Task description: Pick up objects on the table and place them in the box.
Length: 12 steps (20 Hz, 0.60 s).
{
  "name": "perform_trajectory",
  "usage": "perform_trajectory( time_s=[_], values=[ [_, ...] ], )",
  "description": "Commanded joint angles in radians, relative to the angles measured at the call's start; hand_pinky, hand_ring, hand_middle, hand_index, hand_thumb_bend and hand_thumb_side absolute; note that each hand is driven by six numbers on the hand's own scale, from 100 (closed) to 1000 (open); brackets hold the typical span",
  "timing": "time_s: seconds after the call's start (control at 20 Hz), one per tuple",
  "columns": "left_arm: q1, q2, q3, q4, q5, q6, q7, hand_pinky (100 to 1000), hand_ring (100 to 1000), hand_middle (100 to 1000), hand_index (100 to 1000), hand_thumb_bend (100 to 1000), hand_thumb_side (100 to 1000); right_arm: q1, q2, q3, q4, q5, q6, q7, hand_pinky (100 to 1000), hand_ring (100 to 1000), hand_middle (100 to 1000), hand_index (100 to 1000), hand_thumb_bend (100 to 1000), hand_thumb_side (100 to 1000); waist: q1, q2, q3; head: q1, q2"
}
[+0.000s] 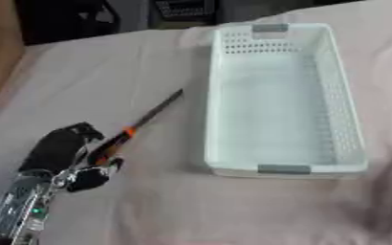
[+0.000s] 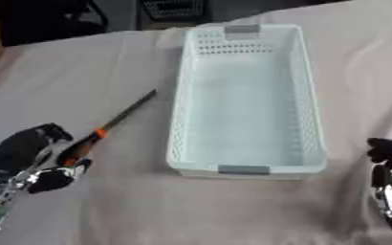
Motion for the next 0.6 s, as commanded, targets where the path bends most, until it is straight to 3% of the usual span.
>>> perform_trajectory(
  time_s=[0.05,0.1,0.15,0.6],
  values=[
    [-0.002,0.005,0.005,0.003,0.008,0.005,0.007,821,818,778,786,386,596,-0.001,-0.011,-0.002,-0.022,0.003,-0.004,0.000,431,540,577,793,100,772,-0.004,-0.010,0.000,0.008,-0.007],
    [-0.002,0.003,0.006,0.010,0.026,0.009,0.011,821,818,778,786,386,596,-0.001,-0.011,-0.002,-0.022,0.003,-0.004,0.000,431,540,577,793,100,772,-0.005,-0.010,0.000,0.008,-0.007],
    [-0.002,0.003,0.006,0.017,0.044,0.013,0.015,819,807,767,777,330,576,0.000,-0.011,-0.002,-0.022,0.003,-0.004,0.000,431,540,577,793,100,772,-0.005,-0.010,0.000,0.008,-0.008],
    [-0.007,0.003,0.002,0.045,0.094,0.023,0.042,813,793,752,748,269,516,0.000,-0.010,-0.001,-0.022,0.003,-0.004,0.003,430,539,577,793,100,773,-0.005,-0.010,-0.001,0.012,-0.011]
  ],
)
